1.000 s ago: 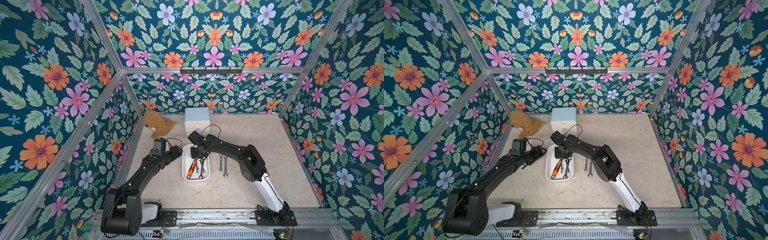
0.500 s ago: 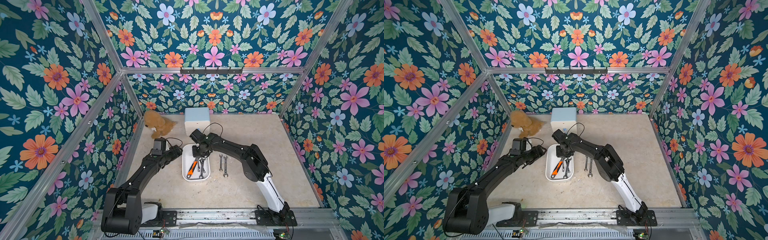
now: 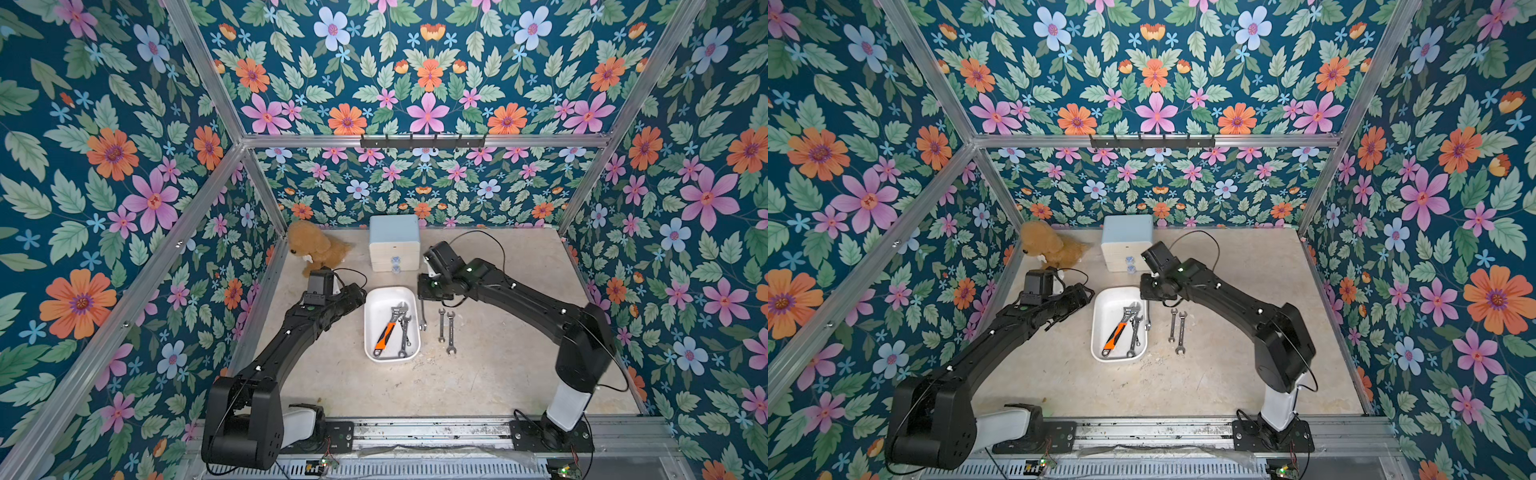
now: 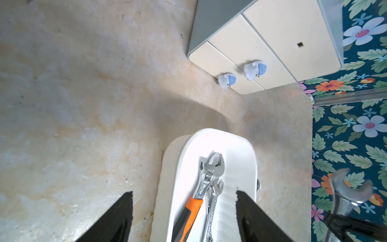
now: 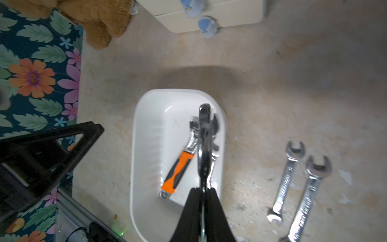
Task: Take out the wrench from the storage box
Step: Place the wrench at the center of the board.
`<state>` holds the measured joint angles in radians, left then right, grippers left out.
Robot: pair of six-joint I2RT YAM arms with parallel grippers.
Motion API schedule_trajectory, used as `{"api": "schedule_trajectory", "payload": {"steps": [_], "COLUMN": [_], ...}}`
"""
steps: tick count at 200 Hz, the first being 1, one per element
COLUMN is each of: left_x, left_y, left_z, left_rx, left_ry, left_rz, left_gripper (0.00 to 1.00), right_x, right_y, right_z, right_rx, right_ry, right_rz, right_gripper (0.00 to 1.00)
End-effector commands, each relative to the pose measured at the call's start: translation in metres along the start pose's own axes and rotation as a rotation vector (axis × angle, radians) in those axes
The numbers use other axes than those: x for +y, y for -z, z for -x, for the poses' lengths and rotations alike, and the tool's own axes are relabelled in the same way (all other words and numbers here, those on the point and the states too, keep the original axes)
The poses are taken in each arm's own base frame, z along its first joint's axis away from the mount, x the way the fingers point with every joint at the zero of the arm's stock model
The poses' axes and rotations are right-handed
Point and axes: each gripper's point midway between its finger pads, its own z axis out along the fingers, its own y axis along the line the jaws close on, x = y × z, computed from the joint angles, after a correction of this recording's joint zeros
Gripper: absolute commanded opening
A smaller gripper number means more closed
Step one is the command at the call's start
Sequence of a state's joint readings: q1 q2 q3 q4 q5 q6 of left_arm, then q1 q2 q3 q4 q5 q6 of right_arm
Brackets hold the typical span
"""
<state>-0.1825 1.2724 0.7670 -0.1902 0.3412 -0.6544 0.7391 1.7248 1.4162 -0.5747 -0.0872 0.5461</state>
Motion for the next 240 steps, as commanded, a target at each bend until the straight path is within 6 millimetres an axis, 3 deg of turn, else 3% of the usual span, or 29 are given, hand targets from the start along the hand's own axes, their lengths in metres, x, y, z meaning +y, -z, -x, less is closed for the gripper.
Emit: {"api": "schedule_trajectory", "payload": {"steps": [1, 28, 54, 109, 115, 163, 240], "left_x": [-0.006, -0.009, -0.010, -0.004, -0.004, -0.001, 0.003], "left_y": [-0.004, -0.009, -0.011, -0.011, -0.011, -0.013, -0.015], "left_z": [0.001, 0.001, 0.003, 0.002, 0.001, 0.000, -0.002], "left_rx": [0.003, 0.012, 0.010, 0.008, 0.007, 0.012, 0.014], "left_ry": [-0.014, -0.018, -0.019, -0.016, -0.016, -0.013, -0.013], "left_rz": [-0.005, -0.005, -0.002, 0.021, 0.022, 0.031, 0.042], "left_gripper": [0.81, 0.81, 0.81, 0.81, 0.81, 0.81, 0.81], "right_x": [-0.043, -0.093, -0.116, -0.138, -0.146, -0.160, -0.174], "right_y": [0.006, -0.008, -0.023, -0.041, -0.050, -0.058, -0.045], "right_z": [-0.011, -0.039, -0.050, -0.056, -0.062, -0.060, -0.066], "right_rx": [-0.025, 0.024, 0.052, 0.082, 0.109, 0.119, 0.106], "right_ry": [-0.022, -0.092, -0.125, -0.136, -0.142, -0.146, -0.192], "right_rz": [-0.032, -0.056, -0.057, -0.074, -0.097, -0.131, -0.209], "right_gripper": [0.00, 0.00, 0.00, 0.00, 0.02, 0.13, 0.29]}}
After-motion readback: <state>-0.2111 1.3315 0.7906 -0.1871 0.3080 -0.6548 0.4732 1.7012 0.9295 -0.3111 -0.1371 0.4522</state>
